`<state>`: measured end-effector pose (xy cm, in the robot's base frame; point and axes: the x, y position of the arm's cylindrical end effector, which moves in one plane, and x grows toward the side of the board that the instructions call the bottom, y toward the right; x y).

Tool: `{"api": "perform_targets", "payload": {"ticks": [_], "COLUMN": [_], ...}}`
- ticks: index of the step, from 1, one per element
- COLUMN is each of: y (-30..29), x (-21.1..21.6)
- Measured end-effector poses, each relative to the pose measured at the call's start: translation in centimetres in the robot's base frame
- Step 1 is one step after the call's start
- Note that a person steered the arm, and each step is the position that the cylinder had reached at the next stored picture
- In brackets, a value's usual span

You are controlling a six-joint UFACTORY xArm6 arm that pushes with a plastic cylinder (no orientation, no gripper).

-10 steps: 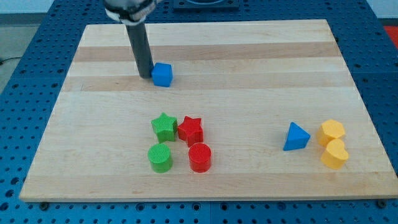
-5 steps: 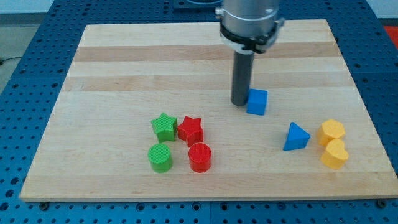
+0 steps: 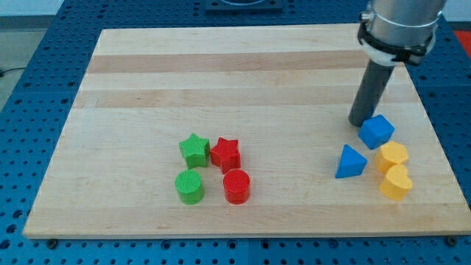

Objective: Move the blue cube top left to the yellow hexagon

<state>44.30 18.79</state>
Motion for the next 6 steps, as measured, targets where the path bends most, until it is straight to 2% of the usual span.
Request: {"api": "perform_targets", "payload": {"ticks": [1, 2, 3, 5, 6], "y": [1.6, 6.0, 5.1, -1.2, -1.2], "x": [-1.3, -0.6, 0.5, 0.8, 0.8]}}
